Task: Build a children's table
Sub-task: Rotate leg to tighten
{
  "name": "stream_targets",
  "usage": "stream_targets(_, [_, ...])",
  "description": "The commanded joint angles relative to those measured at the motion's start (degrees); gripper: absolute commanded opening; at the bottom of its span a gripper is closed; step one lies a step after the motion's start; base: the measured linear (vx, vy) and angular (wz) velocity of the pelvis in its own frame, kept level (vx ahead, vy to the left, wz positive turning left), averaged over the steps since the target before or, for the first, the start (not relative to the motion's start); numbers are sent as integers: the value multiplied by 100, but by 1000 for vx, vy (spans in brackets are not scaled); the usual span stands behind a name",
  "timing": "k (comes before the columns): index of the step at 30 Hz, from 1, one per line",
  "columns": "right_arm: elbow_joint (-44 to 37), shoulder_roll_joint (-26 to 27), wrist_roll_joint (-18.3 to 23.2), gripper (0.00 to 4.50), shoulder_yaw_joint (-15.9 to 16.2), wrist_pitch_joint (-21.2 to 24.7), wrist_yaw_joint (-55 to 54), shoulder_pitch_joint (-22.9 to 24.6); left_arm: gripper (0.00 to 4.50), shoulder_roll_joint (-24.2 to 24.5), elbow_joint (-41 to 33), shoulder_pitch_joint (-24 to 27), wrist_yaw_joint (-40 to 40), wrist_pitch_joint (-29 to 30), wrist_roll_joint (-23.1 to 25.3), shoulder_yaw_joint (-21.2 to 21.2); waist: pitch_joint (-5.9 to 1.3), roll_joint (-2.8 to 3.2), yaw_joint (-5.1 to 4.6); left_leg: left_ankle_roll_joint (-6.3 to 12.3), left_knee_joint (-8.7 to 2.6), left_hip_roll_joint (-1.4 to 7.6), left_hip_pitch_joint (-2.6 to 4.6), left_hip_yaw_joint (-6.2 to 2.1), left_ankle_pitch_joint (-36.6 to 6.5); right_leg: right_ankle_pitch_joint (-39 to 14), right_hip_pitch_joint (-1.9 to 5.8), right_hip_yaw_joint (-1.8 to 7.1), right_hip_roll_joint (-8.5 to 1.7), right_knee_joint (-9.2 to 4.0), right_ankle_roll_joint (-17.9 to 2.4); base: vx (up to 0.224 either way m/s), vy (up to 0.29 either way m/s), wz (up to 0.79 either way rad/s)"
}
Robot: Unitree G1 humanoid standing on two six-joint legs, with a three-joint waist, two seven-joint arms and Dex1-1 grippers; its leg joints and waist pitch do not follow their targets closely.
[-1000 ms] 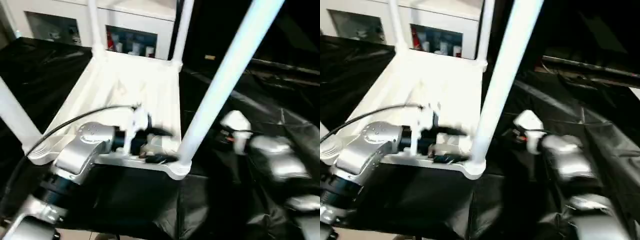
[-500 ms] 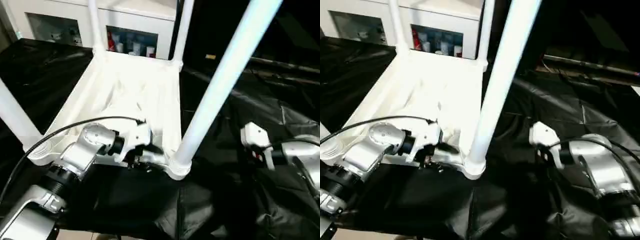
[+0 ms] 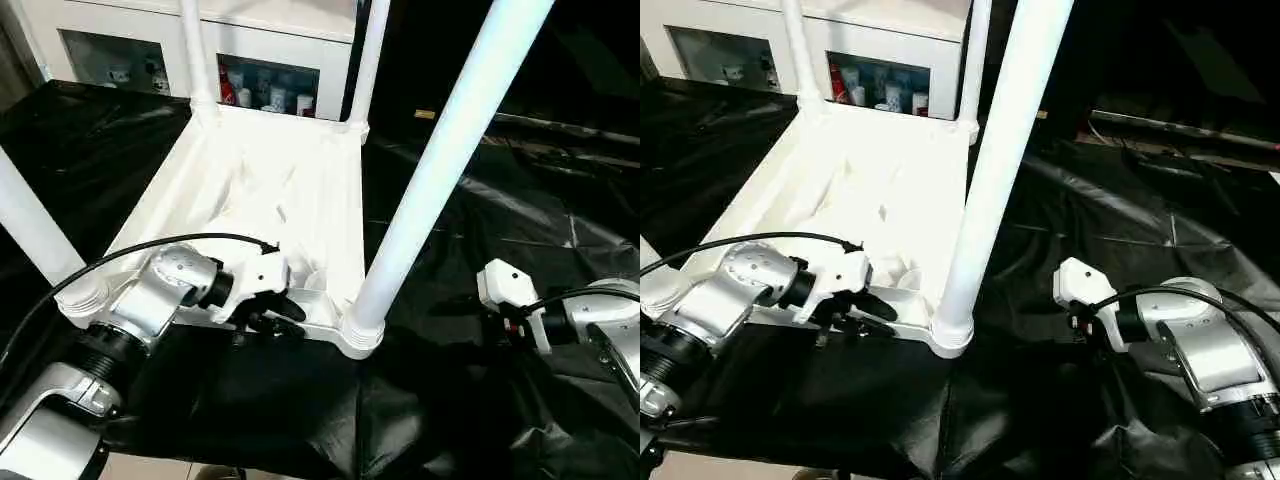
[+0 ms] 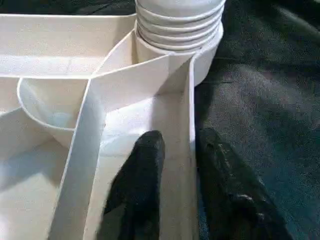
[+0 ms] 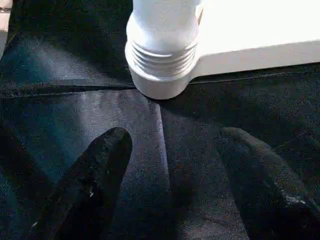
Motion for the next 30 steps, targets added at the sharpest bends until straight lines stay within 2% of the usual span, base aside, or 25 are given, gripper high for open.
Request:
stream_targets(1, [-97, -90, 66, 312, 10, 83, -29, 11, 85, -25, 141, -39, -20, -36, 68, 22, -350, 83, 22, -33, -429, 149, 143, -90, -2035, -2035, 220, 172, -294, -474, -1088, 0, 0, 0])
stream_targets(3, [-104, -92, 66, 312, 12, 98, -29, 6, 63, -29, 152, -24, -34, -28, 82, 16, -349, 82, 20, -34, -429, 148, 142, -89, -2031, -2027, 222, 172, -292, -473, -1089, 0, 0, 0])
stream_targets(7, [-149, -88, 69, 312, 2, 139, -46, 20, 53, -26, 157, 15, -3, -1, 138, -3, -341, 76, 20, -30, -428, 147, 144, -90, -2066, -2150, 216, 173, -294, -482, -1054, 0, 0, 0])
stream_targets(8, [-156, -84, 69, 312, 0, 149, -55, 22, 27, -39, 172, 19, 16, 4, 152, 10, -340, 91, 23, -41, -429, 147, 151, -94, -2102, -2245, 212, 172, -300, -493, -1026, 0, 0, 0])
stream_targets(9, [-155, -74, 70, 312, -6, 155, -74, 24, 27, -47, 175, 25, 47, 14, 166, 17, -339, 90, 19, -46, -430, 148, 154, -94, -2123, -2281, 208, 171, -299, -498, -1016, 0, 0, 0])
stream_targets(13, [25, 174, 72, 312, -122, 332, -493, -60, 8, -130, 177, 102, 520, 286, 357, 59, -308, 84, 11, -105, -429, 137, 182, -113, -2351, -2853, 174, 153, -308, -564, -847, 0, 0, 0])
stream_targets(14, [104, 319, 81, 312, -170, 306, -664, -69, 8, -279, 149, 160, 804, 367, 307, 171, -290, 112, -5, -144, -437, 129, 184, -127, -2493, -3077, 164, 134, -307, -595, -782, 0, 0, 0])
stream_targets(15, [104, 319, 81, 312, -170, 306, -664, -69, 8, -279, 149, 160, 804, 367, 307, 171, -288, 100, -17, -161, -428, 125, 186, -131, -2558, -3202, 161, 121, -314, -602, -743, 0, 0, 0])
stream_targets(17, [248, 611, 123, 330, -282, 248, -1004, -85, 3, -519, 63, 248, 1194, 537, 201, 330, -289, 68, -41, -162, -397, 100, 218, -161, -2660, -3746, 137, 69, -339, -683, -519, 0, 0, 0])
stream_targets(18, [312, 799, 194, 340, -366, 240, -1189, -87, 0, -635, 8, 282, 1358, 642, 151, 393, -291, 53, -60, -139, -389, 80, 189, -176, -2622, -3911, 159, 35, -333, -712, -412, 0, 0, 0])
stream_targets(19, [387, 1115, 314, 340, -459, 227, -1452, -53, 0, -845, -77, 333, 1616, 819, 74, 479, -294, 51, -79, -144, -392, 82, 178, -172, -2577, -3909, 161, 37, -340, -710, -399, 0, 0, 0])
stream_targets(20, [379, 1177, 336, 350, -446, 223, -1473, -22, 0, -901, -88, 341, 1664, 850, 60, 490, -292, 58, -130, -134, -394, 61, 143, -202, -2593, -4010, 178, -23, -337, -735, -346, 0, 0, 0])
stream_targets(21, [358, 1216, 334, 359, -406, 196, -1471, 17, 0, -934, -83, 341, 1697, 868, 82, 476, -307, 90, -153, -129, -415, 71, 139, -229, -2624, -3936, 210, -53, -337, -746, -316, 0, 0, 0])
stream_targets(22, [353, 1244, 316, 380, -373, 177, -1504, 37, 0, -945, -85, 345, 1690, 870, 117, 451, -312, 105, -169, -110, -434, 79, 127, -247, -2641, -3829, 239, -79, -342, -742, -338, 0, 0, 0])
stream_targets(23, [395, 1310, 199, 380, -306, 58, -1641, 44, 0, -949, -106, 360, 1660, 896, 195, 379, -319, 114, -193, -85, -471, 87, 82, -270, -2639, -3624, 298, -124, -351, -741, -353, 0, 0, 0])
stream_targets(26, [544, 1457, 31, 387, -264, -168, -1901, -13, 0, -960, -127, 376, 1650, 915, 300, 293, -303, 164, -217, -68, -476, 102, 194, -256, -2810, -3460, 235, -175, -387, -807, -497, 0, 0, 0])
stream_targets(27, [804, 1658, -133, 387, -315, -262, -2341, -188, 0, -983, -153, 374, 1655, 979, 351, 262, -305, 157, -229, -79, -474, 100, 192, -254, -2809, -3410, 229, -173, -395, -798, -545, 0, 0, 0])
stream_targets(30, [1125, 1837, -293, 387, -349, -410, -2716, -394, 0, -1003, -172, 358, 1684, 1024, 409, 234, -303, 168, -270, -121, -479, 99, 201, -263, -2900, -3363, 226, -186, -394, -793, -596, 0, 0, 0])
